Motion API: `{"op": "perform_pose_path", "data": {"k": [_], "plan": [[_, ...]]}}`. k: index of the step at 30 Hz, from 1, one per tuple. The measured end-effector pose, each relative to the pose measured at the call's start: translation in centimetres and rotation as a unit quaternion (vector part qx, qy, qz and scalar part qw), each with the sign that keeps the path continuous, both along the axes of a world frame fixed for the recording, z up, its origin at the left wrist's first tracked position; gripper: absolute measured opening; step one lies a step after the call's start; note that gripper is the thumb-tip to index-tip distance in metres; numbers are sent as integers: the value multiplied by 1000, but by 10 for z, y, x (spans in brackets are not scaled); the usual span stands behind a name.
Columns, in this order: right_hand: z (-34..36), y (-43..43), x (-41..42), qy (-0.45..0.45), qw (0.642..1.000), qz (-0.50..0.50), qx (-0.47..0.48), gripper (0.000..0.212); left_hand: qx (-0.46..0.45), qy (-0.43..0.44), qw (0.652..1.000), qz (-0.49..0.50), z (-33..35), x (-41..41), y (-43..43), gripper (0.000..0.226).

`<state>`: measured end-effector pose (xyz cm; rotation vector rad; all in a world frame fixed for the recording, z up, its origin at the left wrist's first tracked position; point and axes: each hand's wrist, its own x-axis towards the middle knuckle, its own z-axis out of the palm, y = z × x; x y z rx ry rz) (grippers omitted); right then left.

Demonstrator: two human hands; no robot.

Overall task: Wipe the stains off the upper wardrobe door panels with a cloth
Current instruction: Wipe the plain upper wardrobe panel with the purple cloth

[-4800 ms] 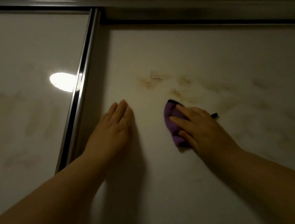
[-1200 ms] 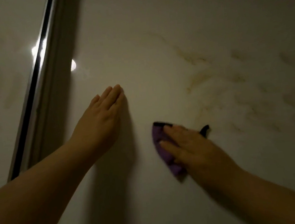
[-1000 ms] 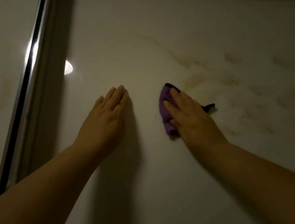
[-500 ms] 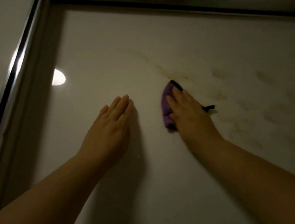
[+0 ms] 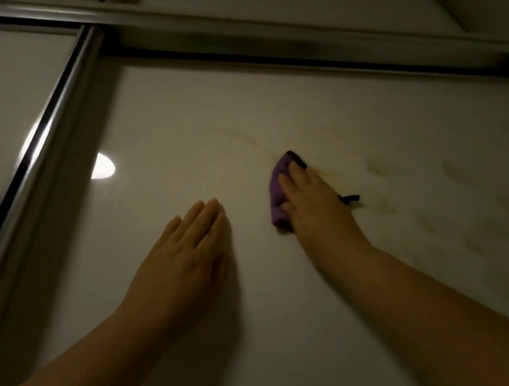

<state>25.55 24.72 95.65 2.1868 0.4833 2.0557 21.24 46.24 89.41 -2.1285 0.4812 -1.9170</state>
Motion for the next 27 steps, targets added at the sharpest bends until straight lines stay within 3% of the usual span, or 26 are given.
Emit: {"op": "perform_pose_path", "data": {"k": [2, 5, 9, 13, 16, 20, 23, 25, 27], "plan": [[-18, 9, 2, -70, 996, 19, -50, 52, -6, -11, 1000, 10, 4, -2, 6, 59], [-34, -13, 5, -74, 983, 122, -113, 47, -6, -22, 999, 23, 8, -6, 15, 60], [23, -26, 0, -43, 993, 111, -21, 50, 0, -25, 999, 37, 10, -8, 27, 59], [72, 27, -5, -31, 997, 61, 38, 45, -1, -29, 999, 26, 19, -8, 26, 59], [52, 61, -7, -25, 998, 44, -21, 53, -7, -25, 1000, 16, 23, -6, 22, 61], [22, 36, -5, -68, 979, 137, -133, 48, -8, -24, 1000, -4, 26, -8, 20, 67], [37, 15, -7, -104, 985, 128, -60, 40, -2, -18, 1000, 8, 29, -10, 26, 71], [72, 12, -8, -54, 997, 37, -27, 38, 6, -21, 1000, 21, 30, -11, 29, 68], [103, 22, -10, -13, 999, 40, 23, 40, 7, -18, 999, 29, 31, -9, 35, 65]]}}
